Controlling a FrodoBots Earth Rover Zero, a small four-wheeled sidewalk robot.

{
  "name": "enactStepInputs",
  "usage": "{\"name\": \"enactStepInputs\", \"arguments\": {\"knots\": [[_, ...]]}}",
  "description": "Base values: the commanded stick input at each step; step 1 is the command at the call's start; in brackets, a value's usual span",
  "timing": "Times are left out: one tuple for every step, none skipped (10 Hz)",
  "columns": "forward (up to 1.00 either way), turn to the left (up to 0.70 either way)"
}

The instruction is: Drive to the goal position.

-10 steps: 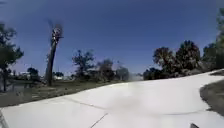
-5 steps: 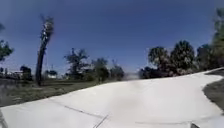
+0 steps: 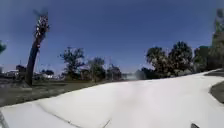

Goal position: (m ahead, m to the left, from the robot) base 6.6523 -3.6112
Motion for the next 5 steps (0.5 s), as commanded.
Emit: {"name": "enactStepInputs", "arguments": {"knots": [[0.7, -0.14], [0.7, -0.14], [0.7, -0.14], [0.7, -0.14], [0.7, -0.14]]}}
